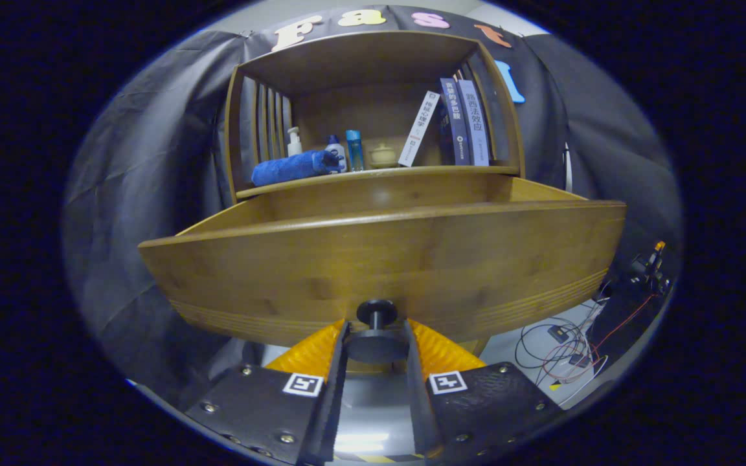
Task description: Pull open the drawer, take out the items inside it, and place them on the countertop above the cabinet.
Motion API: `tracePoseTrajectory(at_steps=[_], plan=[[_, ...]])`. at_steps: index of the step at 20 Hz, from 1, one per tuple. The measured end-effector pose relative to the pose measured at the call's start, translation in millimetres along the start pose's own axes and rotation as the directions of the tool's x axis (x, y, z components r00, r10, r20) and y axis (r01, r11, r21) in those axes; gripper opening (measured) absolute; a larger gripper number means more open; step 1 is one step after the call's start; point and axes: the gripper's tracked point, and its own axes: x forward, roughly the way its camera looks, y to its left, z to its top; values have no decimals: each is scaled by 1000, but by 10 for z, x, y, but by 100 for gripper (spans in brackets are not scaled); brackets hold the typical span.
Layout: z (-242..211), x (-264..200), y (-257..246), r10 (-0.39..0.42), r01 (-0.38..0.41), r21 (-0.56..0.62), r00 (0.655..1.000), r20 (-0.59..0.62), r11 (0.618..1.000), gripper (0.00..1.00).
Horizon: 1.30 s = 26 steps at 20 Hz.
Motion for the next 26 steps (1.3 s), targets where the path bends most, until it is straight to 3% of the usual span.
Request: tracePoseTrajectory(at_steps=[3,6,9,16,21,26], plan=[[34,-39,-33,-26,26,-39,1000,6,999,57],[118,-179,-77,-50,51,-73,998,26,996,99],[227,-365,-46,-37,39,-67,999,26,997,100],[942,-591,37,-15,18,-52,998,69,998,99],[1481,-345,117,-24,27,-75,999,40,997,99],[1596,209,152,-10,6,-28,993,-118,1000,99]])
